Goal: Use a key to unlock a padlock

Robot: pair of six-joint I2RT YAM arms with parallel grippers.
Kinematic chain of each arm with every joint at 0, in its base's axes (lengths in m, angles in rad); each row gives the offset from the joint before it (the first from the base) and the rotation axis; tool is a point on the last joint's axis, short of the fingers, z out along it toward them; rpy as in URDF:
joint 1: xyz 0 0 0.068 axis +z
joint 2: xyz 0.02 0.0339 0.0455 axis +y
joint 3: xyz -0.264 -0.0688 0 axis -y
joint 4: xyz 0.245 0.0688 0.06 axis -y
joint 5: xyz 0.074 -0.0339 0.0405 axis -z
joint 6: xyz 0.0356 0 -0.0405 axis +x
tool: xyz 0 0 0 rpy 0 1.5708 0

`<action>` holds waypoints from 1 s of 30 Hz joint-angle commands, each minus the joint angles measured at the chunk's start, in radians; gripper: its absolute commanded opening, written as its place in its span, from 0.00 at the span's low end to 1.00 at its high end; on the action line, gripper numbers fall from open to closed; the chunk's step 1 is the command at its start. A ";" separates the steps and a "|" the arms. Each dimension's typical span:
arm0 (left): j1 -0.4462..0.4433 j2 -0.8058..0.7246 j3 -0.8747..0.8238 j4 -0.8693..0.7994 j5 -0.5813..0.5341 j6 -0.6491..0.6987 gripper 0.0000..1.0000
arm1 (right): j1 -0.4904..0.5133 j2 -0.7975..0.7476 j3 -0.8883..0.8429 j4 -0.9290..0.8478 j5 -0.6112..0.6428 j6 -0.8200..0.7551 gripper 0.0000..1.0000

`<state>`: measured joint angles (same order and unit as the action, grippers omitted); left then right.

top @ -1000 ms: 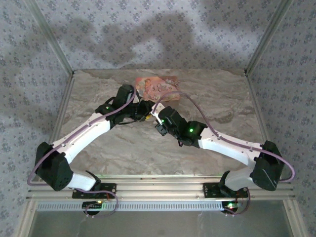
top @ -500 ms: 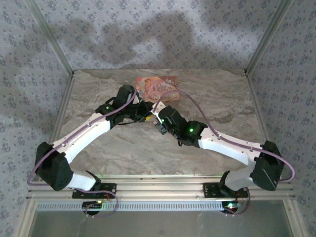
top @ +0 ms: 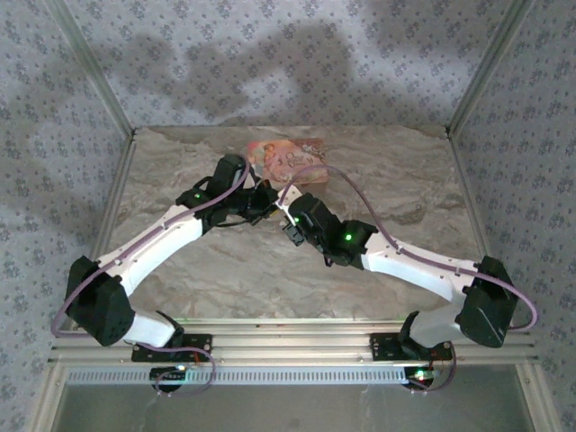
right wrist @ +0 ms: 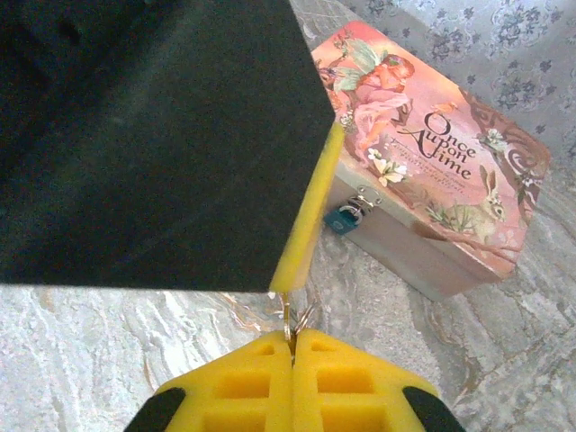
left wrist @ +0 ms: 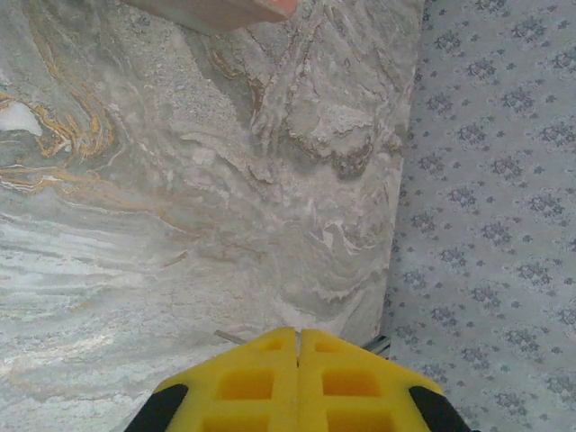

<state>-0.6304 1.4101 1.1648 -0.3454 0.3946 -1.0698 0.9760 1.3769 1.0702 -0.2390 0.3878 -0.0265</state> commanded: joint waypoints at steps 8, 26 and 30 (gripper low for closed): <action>-0.007 -0.128 0.046 -0.122 -0.273 0.557 0.00 | -0.189 -0.128 -0.021 0.067 -0.635 0.147 0.60; 0.085 -0.300 0.060 -0.149 0.374 1.280 0.00 | -0.370 -0.141 0.037 0.158 -1.210 0.348 0.56; 0.115 -0.275 0.080 -0.143 0.500 1.241 0.00 | -0.339 -0.142 0.043 0.149 -1.203 0.334 0.53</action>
<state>-0.5323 1.1206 1.2049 -0.4759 0.7307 0.1425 0.6174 1.2308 1.0790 -0.1032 -0.7712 0.3000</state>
